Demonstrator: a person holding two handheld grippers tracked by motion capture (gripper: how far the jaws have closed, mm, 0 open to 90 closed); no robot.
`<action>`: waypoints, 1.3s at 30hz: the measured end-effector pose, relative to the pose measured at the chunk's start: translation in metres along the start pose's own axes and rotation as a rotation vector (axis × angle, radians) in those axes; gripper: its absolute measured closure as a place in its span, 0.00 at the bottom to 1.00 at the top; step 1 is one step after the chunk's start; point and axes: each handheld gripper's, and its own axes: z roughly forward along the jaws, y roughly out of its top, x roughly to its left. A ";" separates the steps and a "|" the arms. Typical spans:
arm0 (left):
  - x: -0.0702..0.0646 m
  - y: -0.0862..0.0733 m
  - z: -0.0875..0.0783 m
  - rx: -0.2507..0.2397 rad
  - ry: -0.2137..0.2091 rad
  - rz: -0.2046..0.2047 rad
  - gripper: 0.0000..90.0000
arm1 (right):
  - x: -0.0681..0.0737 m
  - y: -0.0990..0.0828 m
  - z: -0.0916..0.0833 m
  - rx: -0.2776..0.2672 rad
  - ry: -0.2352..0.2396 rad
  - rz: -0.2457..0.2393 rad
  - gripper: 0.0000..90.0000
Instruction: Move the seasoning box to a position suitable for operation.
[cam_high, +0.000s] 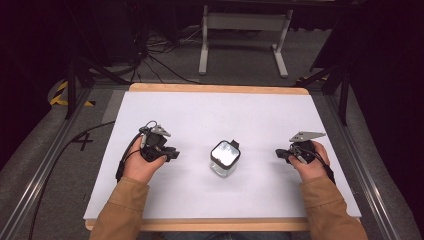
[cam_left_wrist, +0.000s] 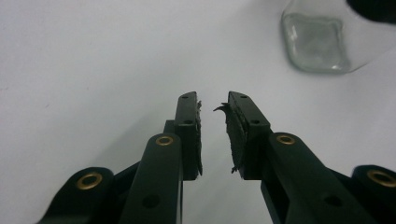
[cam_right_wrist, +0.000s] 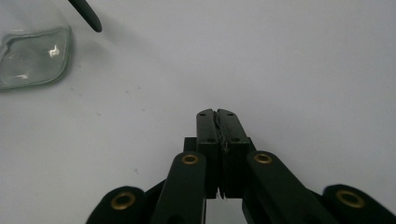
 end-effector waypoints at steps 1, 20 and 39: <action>-0.001 0.003 0.002 -0.009 -0.002 0.004 0.83 | 0.000 0.000 0.000 -0.005 0.003 -0.003 0.98; -0.034 0.040 0.063 -0.040 -0.080 0.080 0.99 | 0.006 -0.006 -0.015 -0.053 0.030 -0.021 0.96; -0.044 0.037 0.078 -0.004 -0.146 0.119 1.00 | 0.008 -0.006 -0.017 -0.058 0.043 -0.031 0.94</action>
